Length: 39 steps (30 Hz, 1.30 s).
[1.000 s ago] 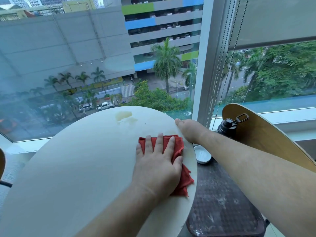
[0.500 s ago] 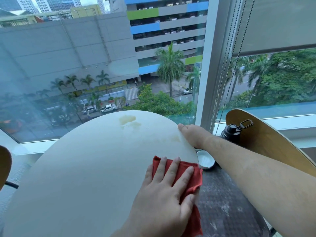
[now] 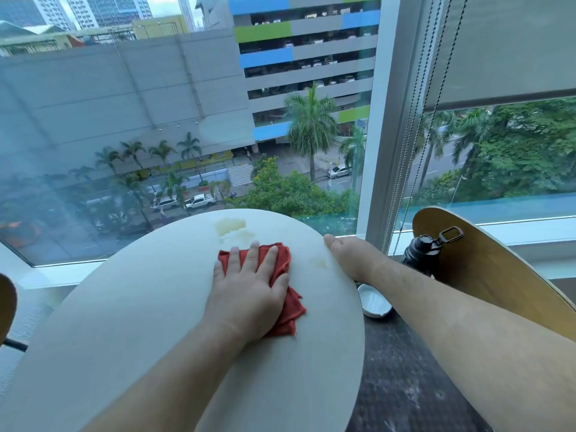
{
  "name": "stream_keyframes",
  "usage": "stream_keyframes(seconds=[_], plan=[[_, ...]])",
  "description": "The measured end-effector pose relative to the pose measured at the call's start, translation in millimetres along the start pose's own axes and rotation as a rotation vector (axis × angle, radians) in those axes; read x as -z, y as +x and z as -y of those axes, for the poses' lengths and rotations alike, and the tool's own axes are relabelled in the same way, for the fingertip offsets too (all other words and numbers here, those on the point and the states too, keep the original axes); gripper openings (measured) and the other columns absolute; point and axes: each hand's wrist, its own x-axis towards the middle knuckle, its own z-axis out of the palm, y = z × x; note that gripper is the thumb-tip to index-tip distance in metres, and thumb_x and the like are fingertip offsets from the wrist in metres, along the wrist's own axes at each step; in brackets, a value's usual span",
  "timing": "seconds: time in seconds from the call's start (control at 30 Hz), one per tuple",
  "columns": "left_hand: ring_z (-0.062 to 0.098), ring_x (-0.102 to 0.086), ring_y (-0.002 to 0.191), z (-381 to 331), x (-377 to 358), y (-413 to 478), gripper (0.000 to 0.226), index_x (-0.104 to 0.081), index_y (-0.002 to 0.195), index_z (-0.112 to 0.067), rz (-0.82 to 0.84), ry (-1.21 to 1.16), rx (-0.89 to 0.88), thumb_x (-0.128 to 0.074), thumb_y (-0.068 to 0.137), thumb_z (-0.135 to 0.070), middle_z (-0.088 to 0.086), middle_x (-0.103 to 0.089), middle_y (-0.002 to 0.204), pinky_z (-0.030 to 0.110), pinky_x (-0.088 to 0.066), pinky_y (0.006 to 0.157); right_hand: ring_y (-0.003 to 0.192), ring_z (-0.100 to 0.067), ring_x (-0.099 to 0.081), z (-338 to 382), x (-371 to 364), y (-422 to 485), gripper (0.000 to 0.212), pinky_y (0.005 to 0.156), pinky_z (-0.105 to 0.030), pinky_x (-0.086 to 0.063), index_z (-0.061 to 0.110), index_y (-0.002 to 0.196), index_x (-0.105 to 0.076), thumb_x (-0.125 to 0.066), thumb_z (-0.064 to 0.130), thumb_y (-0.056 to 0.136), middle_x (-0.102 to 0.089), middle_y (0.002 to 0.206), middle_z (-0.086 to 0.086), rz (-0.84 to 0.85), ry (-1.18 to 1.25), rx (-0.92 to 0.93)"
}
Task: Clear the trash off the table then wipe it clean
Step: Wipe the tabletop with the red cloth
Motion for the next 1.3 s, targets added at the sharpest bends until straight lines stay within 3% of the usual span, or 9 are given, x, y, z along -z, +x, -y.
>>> stream_keyframes(seconds=[0.23, 0.37, 0.43, 0.5, 0.67, 0.8, 0.93, 1.1, 1.3], plan=[[0.028, 0.008, 0.162, -30.3, -5.1, -0.4, 0.066, -0.001, 0.164, -0.045, -0.036, 0.028, -0.162, -0.018, 0.103, -0.064, -0.007, 0.006, 0.176, 0.055, 0.002, 0.128, 0.127, -0.029, -0.059, 5.1, 0.2, -14.2, 0.059, 0.106, -0.038, -0.043, 0.016, 0.126, -0.072, -0.032, 0.055, 0.108, -0.067, 0.137, -0.011, -0.050, 0.010, 0.002], [0.023, 0.012, 0.161, -25.9, -7.9, -30.9, 0.067, 0.003, 0.163, -0.049, -0.036, 0.026, -0.242, -0.017, 0.102, -0.066, -0.011, 0.010, 0.175, 0.050, 0.005, 0.129, 0.099, -0.028, -0.065, -2.4, 1.3, -37.5, 0.057, 0.084, -0.035, -0.046, 0.013, 0.091, -0.073, -0.036, 0.053, 0.108, -0.074, 0.105, -0.011, -0.089, 0.052, 0.029], [0.019, 0.015, 0.161, -17.5, -8.7, -46.8, 0.067, 0.006, 0.162, -0.050, -0.036, 0.021, -0.242, -0.017, 0.101, -0.066, -0.014, 0.012, 0.174, 0.048, 0.007, 0.130, 0.090, -0.028, -0.067, -12.4, 1.1, -55.6, 0.059, 0.084, -0.037, -0.050, 0.012, 0.085, -0.071, -0.037, 0.055, 0.107, -0.074, 0.091, -0.007, -0.093, 0.060, 0.042], [0.017, 0.016, 0.160, -8.0, -7.9, -53.4, 0.068, 0.007, 0.162, -0.051, -0.036, 0.016, -0.219, -0.015, 0.100, -0.066, -0.016, 0.013, 0.173, 0.046, 0.007, 0.130, 0.087, -0.027, -0.070, -24.0, 0.4, -71.6, 0.059, 0.089, -0.041, -0.054, 0.011, 0.095, -0.072, -0.038, 0.057, 0.106, -0.076, 0.093, -0.012, -0.069, 0.081, 0.043], [0.023, 0.007, 0.162, -0.2, -2.4, -24.0, 0.070, 0.002, 0.163, -0.047, -0.026, 0.002, -0.138, -0.010, 0.097, -0.066, -0.013, 0.006, 0.175, 0.051, 0.001, 0.130, 0.068, -0.020, -0.063, -33.7, -5.3, -102.6, 0.049, 0.064, -0.039, -0.053, 0.020, 0.102, -0.065, -0.036, 0.058, 0.105, -0.073, 0.090, -0.014, -0.003, 0.134, 0.002], [0.030, 0.003, 0.162, -14.0, -0.5, 16.7, 0.065, -0.002, 0.165, -0.044, -0.023, 0.005, -0.119, -0.018, 0.104, -0.062, -0.009, 0.003, 0.176, 0.058, -0.001, 0.128, 0.089, -0.023, -0.070, -29.7, -15.2, -112.4, 0.035, 0.080, -0.042, -0.059, 0.023, 0.110, -0.062, -0.037, 0.046, 0.109, -0.072, 0.098, -0.003, -0.048, 0.210, 0.066], [0.034, 0.002, 0.161, -38.8, -1.2, 33.4, 0.064, -0.004, 0.164, -0.046, -0.020, 0.028, -0.217, -0.019, 0.104, -0.062, -0.008, 0.001, 0.176, 0.061, 0.000, 0.127, 0.101, -0.005, -0.067, -29.7, -20.7, -114.7, 0.029, 0.095, -0.035, -0.053, 0.034, 0.129, -0.061, -0.039, 0.032, 0.111, -0.074, 0.107, 0.012, -0.124, 0.221, 0.183], [0.031, 0.005, 0.162, -53.3, -4.4, 13.3, 0.064, -0.002, 0.163, -0.049, -0.030, 0.031, -0.331, -0.016, 0.103, -0.065, -0.009, 0.002, 0.176, 0.058, 0.001, 0.127, 0.072, -0.011, -0.061, -41.7, -16.9, -118.6, 0.034, 0.066, -0.028, -0.049, 0.035, 0.123, -0.071, -0.039, 0.031, 0.113, -0.072, 0.089, 0.004, -0.105, 0.484, 0.076], [0.023, 0.011, 0.161, -49.6, -10.9, -42.0, 0.066, 0.004, 0.162, -0.051, -0.029, 0.031, -0.472, -0.021, 0.102, -0.064, -0.013, 0.006, 0.174, 0.050, 0.005, 0.129, 0.074, -0.022, -0.056, -60.2, -7.1, -122.7, 0.033, 0.057, -0.022, -0.045, 0.021, 0.120, -0.070, -0.038, 0.028, 0.113, -0.067, 0.090, -0.008, -0.209, 0.610, -0.023]])
